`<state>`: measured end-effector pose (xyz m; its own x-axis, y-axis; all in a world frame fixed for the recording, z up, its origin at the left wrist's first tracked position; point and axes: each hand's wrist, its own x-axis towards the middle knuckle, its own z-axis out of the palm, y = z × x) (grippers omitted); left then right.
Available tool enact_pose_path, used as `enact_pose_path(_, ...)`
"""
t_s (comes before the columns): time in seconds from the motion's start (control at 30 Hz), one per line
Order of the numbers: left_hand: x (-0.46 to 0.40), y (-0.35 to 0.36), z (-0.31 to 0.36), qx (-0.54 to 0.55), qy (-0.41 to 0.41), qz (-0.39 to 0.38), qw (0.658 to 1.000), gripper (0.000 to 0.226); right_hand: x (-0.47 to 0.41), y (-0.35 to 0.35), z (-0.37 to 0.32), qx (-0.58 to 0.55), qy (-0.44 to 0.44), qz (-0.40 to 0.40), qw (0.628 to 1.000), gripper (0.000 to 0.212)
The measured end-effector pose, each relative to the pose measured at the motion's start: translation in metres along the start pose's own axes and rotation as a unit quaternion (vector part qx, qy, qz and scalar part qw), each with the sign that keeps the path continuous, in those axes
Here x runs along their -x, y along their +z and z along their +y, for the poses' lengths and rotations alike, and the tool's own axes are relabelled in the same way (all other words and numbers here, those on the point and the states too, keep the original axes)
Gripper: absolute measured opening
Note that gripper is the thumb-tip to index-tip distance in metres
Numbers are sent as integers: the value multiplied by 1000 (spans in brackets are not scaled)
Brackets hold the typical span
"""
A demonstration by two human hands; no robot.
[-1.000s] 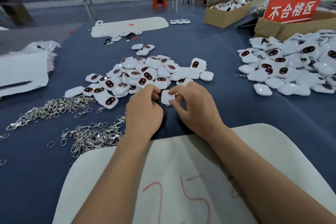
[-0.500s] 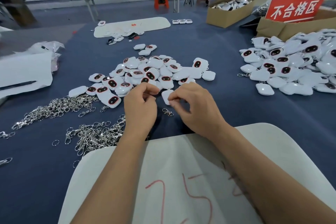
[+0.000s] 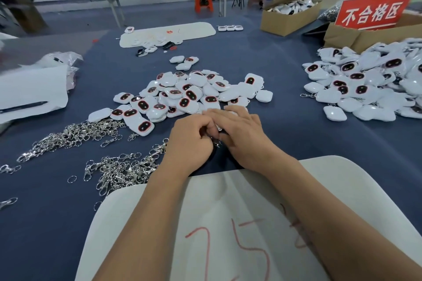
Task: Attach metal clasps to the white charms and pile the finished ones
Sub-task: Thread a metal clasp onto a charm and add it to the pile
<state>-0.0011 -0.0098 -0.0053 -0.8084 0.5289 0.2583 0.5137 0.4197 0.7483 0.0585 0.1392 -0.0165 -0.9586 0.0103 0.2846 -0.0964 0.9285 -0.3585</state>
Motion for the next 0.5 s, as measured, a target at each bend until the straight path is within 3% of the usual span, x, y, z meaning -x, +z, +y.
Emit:
enact_pose_path(0.13, -4, -16, -9, -45, 33, -95, 994, 39, 0, -1, 4, 34, 49, 69, 996, 38)
enact_pose_path(0.2, -5, -20, -12, -68, 36, -120, 990, 32, 2, -2, 4, 43, 60, 83, 994, 25)
enact_pose_path(0.27, -5, -20, -13, -69, 39, -131, 988, 24, 2, -2, 1, 62, 77, 74, 992, 25)
enact_pose_path(0.4, -6, -15, -17, -54, 29, -79, 995, 19, 2, -5, -3, 59, 82, 92, 991, 33)
enact_pose_path(0.5, -9, -9, -19, -19, -8, -10, 1000, 20, 4, -8, -3, -69, 109, 171, 977, 40)
